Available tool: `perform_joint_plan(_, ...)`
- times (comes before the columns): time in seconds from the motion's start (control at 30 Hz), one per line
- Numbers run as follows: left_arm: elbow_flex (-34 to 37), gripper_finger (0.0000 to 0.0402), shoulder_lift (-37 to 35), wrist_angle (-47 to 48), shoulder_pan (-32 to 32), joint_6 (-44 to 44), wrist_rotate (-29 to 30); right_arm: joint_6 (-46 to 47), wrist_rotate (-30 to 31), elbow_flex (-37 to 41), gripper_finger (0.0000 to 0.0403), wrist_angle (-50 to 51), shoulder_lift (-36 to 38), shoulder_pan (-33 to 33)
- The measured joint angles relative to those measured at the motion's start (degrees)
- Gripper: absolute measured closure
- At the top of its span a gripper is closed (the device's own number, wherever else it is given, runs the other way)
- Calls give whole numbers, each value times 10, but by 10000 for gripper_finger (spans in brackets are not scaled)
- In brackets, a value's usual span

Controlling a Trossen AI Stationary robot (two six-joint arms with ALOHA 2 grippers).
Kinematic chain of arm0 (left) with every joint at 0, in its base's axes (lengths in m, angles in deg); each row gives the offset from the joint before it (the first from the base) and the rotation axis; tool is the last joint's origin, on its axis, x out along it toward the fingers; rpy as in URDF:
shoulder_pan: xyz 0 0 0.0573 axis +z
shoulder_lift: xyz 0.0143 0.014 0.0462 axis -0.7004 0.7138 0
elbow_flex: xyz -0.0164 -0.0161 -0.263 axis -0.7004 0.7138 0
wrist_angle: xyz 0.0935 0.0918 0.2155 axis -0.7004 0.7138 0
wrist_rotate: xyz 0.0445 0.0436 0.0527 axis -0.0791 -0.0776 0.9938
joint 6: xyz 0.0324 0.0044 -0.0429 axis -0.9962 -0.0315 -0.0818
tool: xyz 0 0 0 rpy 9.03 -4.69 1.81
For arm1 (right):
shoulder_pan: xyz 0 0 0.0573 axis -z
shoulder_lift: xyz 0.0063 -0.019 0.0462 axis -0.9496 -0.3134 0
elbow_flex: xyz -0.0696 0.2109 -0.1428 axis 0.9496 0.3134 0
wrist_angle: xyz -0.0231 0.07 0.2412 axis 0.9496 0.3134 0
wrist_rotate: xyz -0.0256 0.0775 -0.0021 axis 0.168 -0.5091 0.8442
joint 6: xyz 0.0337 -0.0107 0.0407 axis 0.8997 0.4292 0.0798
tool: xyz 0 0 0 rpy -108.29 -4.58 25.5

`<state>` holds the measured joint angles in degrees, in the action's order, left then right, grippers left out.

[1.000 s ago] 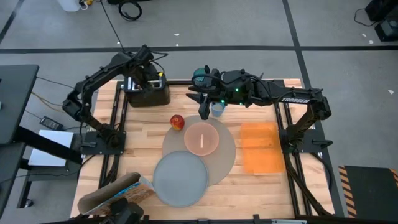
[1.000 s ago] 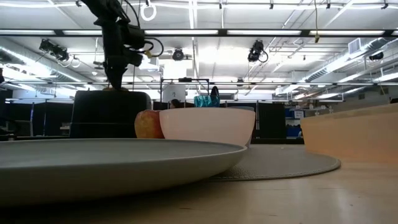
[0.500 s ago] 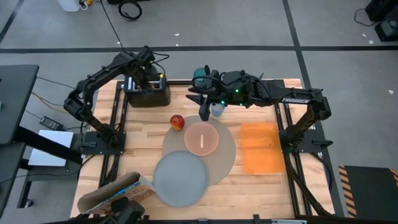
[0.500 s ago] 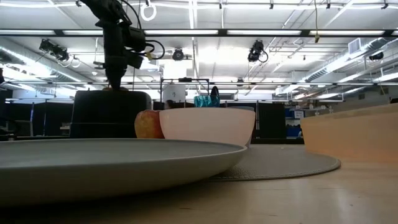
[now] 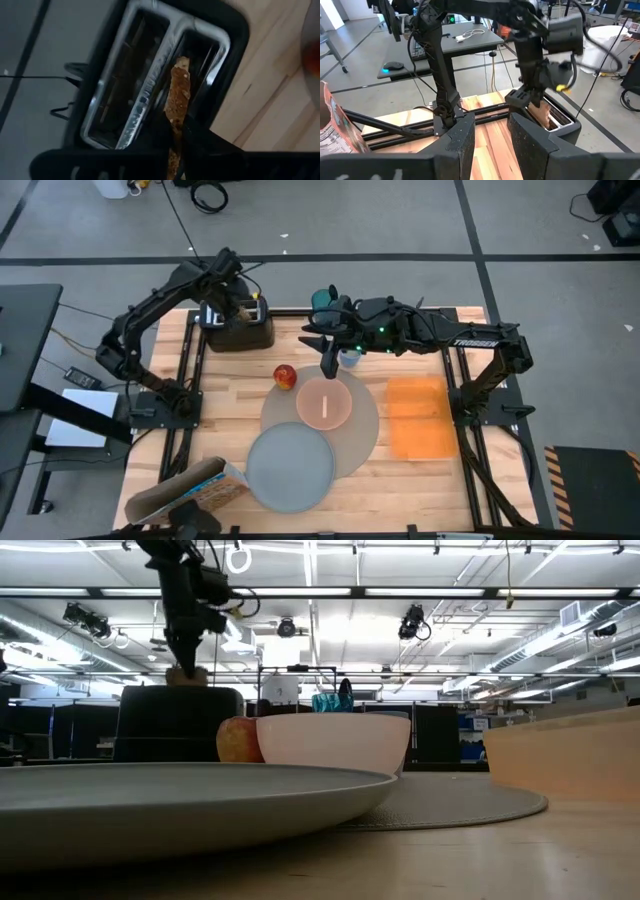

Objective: Arrange a breakfast setting
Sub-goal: Put the toasted bread on the light blue plate

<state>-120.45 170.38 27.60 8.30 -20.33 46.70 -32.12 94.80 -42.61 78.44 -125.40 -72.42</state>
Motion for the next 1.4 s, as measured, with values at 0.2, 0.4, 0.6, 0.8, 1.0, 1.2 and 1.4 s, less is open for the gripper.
perform_joint_plan(0.2, -59, 373, -35, 41, -8, 16, -1, -1, -7, 0, 273, 0, 0, -1)
perform_joint_plan(0.4, -132, 375, -82, 108, -30, 41, -15, -42, -26, 0, 273, 0, 0, -13)
perform_joint_plan(0.6, -161, 373, -140, 144, -76, 115, -148, -62, -27, 0, 273, 1, 0, -32)
perform_joint_plan(0.8, -103, 376, -201, 134, -189, 213, -246, -89, -26, 0, 273, 31, 0, -69)
perform_joint_plan(1.0, 38, 376, -257, 1, -347, 374, -245, -74, -22, 12, 273, 92, 0, -125)
perform_joint_plan(1.2, 194, 376, -260, -236, -521, 504, -234, -41, 8, 52, 273, 107, 0, -193)
perform_joint_plan(1.4, 272, 376, -205, -404, -636, 587, -193, 86, 74, 61, 273, 102, 0, -265)
